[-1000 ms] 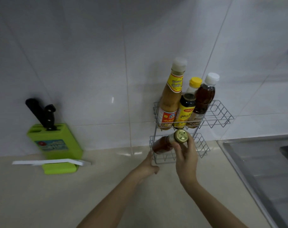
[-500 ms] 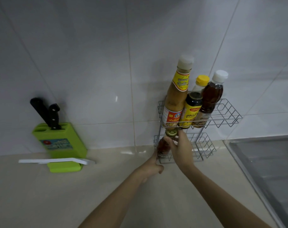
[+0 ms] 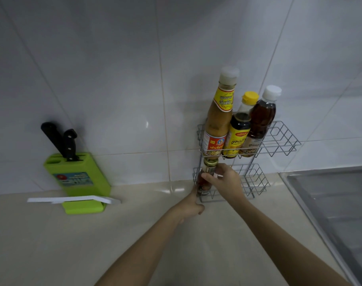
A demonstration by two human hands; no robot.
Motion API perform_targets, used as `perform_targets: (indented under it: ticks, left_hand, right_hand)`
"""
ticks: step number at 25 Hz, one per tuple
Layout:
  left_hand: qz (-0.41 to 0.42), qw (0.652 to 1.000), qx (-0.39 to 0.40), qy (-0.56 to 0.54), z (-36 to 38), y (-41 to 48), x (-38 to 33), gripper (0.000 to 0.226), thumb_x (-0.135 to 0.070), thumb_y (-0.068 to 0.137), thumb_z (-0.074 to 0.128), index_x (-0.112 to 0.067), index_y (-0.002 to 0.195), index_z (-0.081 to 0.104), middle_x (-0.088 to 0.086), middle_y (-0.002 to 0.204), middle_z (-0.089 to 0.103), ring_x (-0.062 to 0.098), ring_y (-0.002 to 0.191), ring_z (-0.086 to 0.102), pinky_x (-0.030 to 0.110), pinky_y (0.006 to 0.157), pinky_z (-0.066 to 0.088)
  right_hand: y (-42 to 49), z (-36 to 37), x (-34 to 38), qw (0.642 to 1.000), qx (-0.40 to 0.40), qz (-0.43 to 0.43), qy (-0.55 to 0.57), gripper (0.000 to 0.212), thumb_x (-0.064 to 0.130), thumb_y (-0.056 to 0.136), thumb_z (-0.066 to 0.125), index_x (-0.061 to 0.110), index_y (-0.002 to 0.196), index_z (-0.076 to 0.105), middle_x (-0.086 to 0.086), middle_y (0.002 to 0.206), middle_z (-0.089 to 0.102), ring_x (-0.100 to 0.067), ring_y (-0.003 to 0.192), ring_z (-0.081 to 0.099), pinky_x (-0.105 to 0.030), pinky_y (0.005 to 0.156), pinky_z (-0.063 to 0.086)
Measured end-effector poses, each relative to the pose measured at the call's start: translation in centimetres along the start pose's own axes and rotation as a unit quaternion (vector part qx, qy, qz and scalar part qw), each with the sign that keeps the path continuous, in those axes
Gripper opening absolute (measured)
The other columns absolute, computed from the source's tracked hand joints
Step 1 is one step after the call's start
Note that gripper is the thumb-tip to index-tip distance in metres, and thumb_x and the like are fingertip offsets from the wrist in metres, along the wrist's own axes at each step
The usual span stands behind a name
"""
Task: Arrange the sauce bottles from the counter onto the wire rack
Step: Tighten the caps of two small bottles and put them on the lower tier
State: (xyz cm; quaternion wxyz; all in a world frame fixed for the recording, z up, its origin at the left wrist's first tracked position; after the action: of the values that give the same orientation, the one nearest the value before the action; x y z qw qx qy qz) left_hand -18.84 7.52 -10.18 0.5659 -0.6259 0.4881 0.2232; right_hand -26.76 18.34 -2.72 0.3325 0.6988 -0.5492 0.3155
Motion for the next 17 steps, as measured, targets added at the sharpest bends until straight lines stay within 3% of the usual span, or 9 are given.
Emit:
perform_targets:
  ticks: [2,5,8,12,17]
  left_hand:
    - [-0.016,1.000,-0.004,0.018,-0.2,-0.4,0.1,0.091,0.001,0.080,0.050,-0.029,0.153,0.005,0.005,0.157,0.027,0.021,0.131,0.037,0.022,0.087,0.040]
    - [-0.041,0.997,-0.014,0.062,-0.6,-1.8,0.7,0.085,-0.004,0.085,0.051,-0.019,0.154,0.003,0.009,0.160,0.021,0.023,0.144,0.027,0.020,0.094,0.035]
    - [-0.039,0.993,-0.024,0.105,-0.9,-4.6,1.5,0.075,-0.006,0.088,0.053,-0.011,0.153,0.014,0.013,0.157,0.028,0.026,0.141,0.033,0.027,0.104,0.037]
    - [-0.026,0.989,-0.038,0.141,-0.8,-9.2,3.1,0.057,-0.005,0.091,0.052,-0.005,0.144,0.033,0.018,0.147,0.039,0.024,0.126,0.046,0.031,0.100,0.042]
    - [-0.010,0.984,-0.057,0.166,-0.8,-13.8,4.7,0.050,-0.001,0.091,0.050,-0.003,0.141,0.043,0.016,0.147,0.043,0.026,0.136,0.042,0.031,0.107,0.040]
  right_hand:
    - [-0.2,-0.3,-0.6,1.000,0.023,0.017,0.008,0.059,0.033,0.077,0.077,0.005,0.125,0.057,-0.011,0.123,0.065,-0.021,0.112,0.060,-0.031,0.089,0.052]
    - [-1.8,-1.4,-1.0,0.999,0.026,0.035,0.027,0.061,0.030,0.080,0.075,0.003,0.130,0.051,-0.012,0.129,0.061,-0.024,0.118,0.058,-0.037,0.096,0.049]
    - [-4.5,-2.2,-0.5,0.999,0.038,0.014,0.014,0.047,0.026,0.084,0.071,0.001,0.122,0.055,-0.013,0.119,0.064,-0.025,0.112,0.060,-0.036,0.092,0.051]
    - [-8.8,-2.1,1.2,0.994,0.103,-0.028,-0.038,0.041,0.027,0.088,0.066,0.005,0.121,0.056,-0.005,0.113,0.063,-0.019,0.103,0.061,-0.032,0.089,0.051]
    - [-13.0,-2.3,4.3,0.983,0.163,-0.069,-0.039,0.023,0.025,0.089,0.063,0.012,0.109,0.064,-0.002,0.101,0.068,-0.016,0.095,0.064,-0.024,0.083,0.051]
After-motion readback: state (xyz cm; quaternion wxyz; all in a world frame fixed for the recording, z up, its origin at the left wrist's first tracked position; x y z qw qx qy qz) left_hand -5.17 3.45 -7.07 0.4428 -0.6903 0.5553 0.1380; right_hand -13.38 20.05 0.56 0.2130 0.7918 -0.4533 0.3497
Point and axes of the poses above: each hand's wrist, its own y-axis towards the middle knuckle, its own z-axis out of the palm, x = y × z, the point moved 8 cm from there along y, towards the middle knuckle
